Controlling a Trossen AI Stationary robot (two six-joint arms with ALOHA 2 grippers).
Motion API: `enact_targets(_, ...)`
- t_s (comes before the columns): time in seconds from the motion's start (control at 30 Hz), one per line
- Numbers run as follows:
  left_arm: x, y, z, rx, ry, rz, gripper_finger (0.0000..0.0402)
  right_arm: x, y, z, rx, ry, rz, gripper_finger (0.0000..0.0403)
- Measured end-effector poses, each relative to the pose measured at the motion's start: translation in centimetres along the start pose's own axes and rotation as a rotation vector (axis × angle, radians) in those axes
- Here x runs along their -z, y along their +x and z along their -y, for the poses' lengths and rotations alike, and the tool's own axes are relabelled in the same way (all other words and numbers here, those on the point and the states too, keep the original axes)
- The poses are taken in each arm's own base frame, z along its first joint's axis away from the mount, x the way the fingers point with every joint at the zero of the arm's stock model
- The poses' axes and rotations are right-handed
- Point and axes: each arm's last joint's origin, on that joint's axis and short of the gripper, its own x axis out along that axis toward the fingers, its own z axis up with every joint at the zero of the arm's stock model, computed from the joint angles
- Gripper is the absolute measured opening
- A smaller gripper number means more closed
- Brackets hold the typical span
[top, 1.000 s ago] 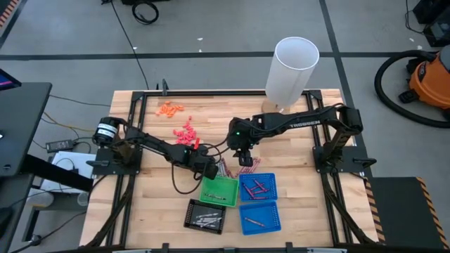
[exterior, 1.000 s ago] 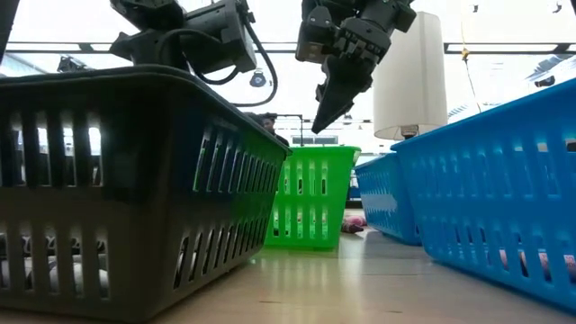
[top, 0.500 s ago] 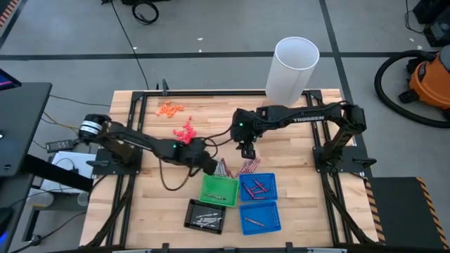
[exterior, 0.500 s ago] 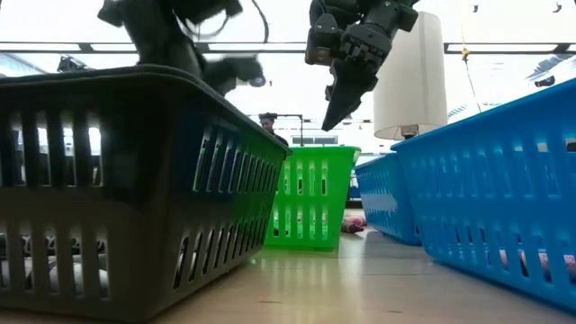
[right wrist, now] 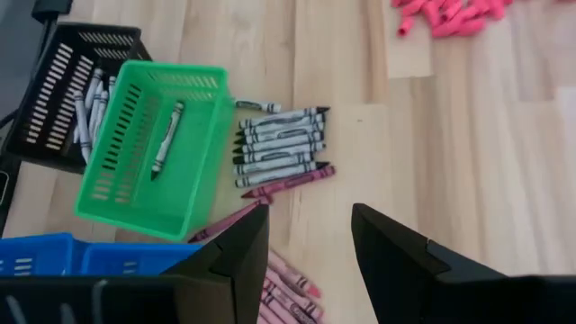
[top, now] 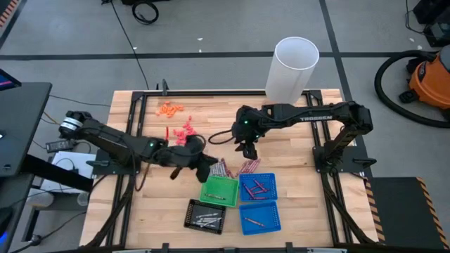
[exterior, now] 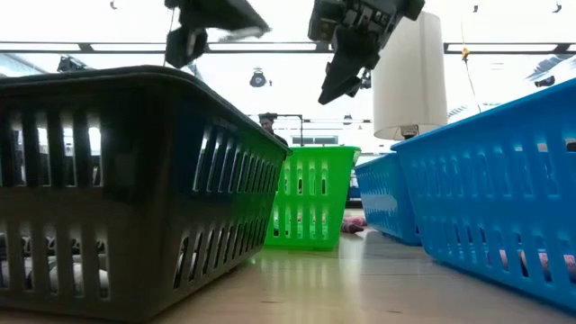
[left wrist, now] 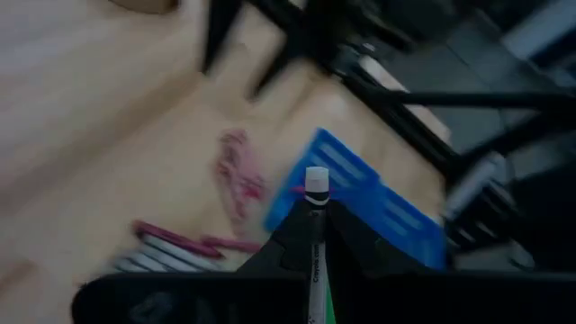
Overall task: Sort crayons
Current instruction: Put the white crayon into the black bin
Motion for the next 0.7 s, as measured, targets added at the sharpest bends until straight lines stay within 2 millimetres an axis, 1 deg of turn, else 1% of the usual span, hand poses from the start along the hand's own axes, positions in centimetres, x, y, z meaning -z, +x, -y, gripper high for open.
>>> enact_targets(0.1, 0.8, -0.5, 1.1, 0.08, -0.015, -0.041, 0.0015, -0.1, -0.5, -0.1, 0.009, -0.015, 0.021, 0.0168)
enact_targets(0.27, 2.2, -0.4, 1.9, 0.102, -0.046, -0.083, 0.0016, -0.3, 0.0, -0.3, -0.027, -0.065, 0.039, 0.0168)
enact_targets(0.4, 3.2, 0.8, 2.1, 0.086, -0.082, -0.09, 0.0016, -0.5, 0.6, -0.6, -0.032, -0.099, 0.099, 0.0168)
enact_targets(0.57, 4.7, 2.6, 2.4, 0.078, -0.141, -0.103, 0.0016, -0.8, 0.0, -0.9, -0.002, -0.075, 0.103, 0.0168)
enact_targets(0.7, 6.2, 4.1, 1.8, 0.022, -0.129, -0.151, 0.0016, -0.6, -0.1, -0.9, 0.01, -0.07, 0.084, 0.0168)
